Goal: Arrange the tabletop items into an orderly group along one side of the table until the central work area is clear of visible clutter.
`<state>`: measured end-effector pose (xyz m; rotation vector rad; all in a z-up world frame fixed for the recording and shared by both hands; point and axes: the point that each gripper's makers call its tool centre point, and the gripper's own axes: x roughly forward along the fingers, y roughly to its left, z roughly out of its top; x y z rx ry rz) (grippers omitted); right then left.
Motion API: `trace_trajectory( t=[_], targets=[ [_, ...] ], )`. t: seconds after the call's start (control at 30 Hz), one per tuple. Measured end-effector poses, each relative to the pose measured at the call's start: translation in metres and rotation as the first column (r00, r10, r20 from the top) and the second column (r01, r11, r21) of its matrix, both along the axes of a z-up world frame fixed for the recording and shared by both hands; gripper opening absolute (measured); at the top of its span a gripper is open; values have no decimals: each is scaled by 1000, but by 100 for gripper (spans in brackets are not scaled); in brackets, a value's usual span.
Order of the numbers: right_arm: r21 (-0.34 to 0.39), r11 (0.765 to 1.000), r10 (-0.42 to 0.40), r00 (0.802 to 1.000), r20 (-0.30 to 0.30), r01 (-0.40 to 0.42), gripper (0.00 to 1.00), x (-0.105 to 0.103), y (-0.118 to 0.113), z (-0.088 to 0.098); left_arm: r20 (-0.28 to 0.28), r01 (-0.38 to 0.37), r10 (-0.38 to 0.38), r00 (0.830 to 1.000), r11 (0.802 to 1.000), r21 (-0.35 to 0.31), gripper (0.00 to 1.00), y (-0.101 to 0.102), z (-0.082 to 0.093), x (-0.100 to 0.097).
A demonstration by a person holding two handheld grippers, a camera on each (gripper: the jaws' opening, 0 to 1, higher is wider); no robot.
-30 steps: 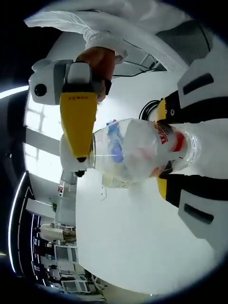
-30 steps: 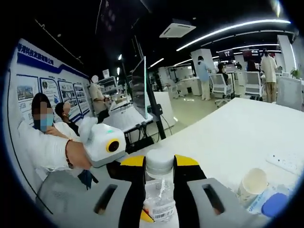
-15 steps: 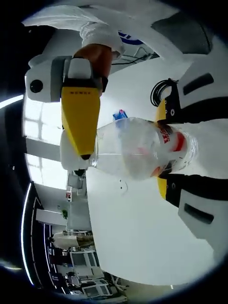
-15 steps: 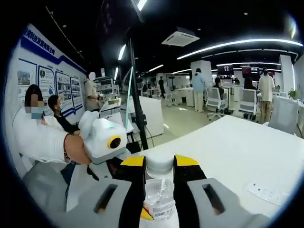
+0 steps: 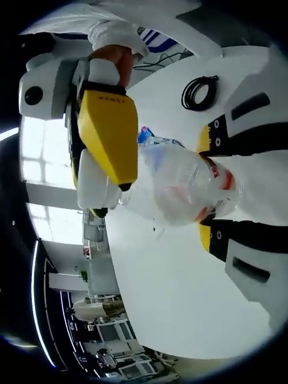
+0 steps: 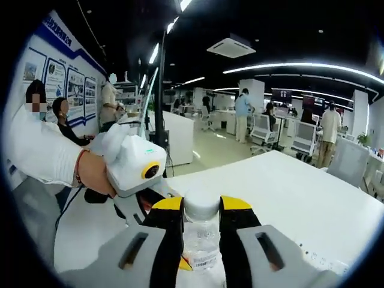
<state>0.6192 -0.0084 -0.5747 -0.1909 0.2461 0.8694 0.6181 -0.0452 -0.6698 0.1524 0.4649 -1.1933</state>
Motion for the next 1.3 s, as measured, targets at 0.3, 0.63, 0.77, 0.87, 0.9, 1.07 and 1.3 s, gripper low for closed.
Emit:
trace_trajectory(
  t=[0.3,0.63,0.77,0.87,0.9,1.07,1.3],
  targets=[
    [-41,999,-22,1000,12,23,20,12,-10,-19,-7,32,-32,999,999,-2,40,-11,-19,12],
    [-53,997,-49,999,10,49,20,18,-20,-28,-6,46,-46,999,999,9,41,-18,-25,14],
    [-59,997,-55,998,11,55,20,18,-22,-31,0,55,-55,999,998,11,41,-19,-27,15],
    [-52,997,-62,998,8,62,20,19,-25,-31,3,56,-56,998,998,9,41,-20,-27,15],
    [-51,997,-62,998,6,63,20,19,-26,-31,2,55,-55,998,998,8,41,-21,-27,15],
    [-58,997,-58,998,3,58,21,19,-29,-31,-6,55,-55,998,998,3,42,-22,-26,14],
    [-59,997,-56,998,7,56,21,17,-31,-31,0,54,-54,999,998,20,41,-22,-28,14]
  ],
)
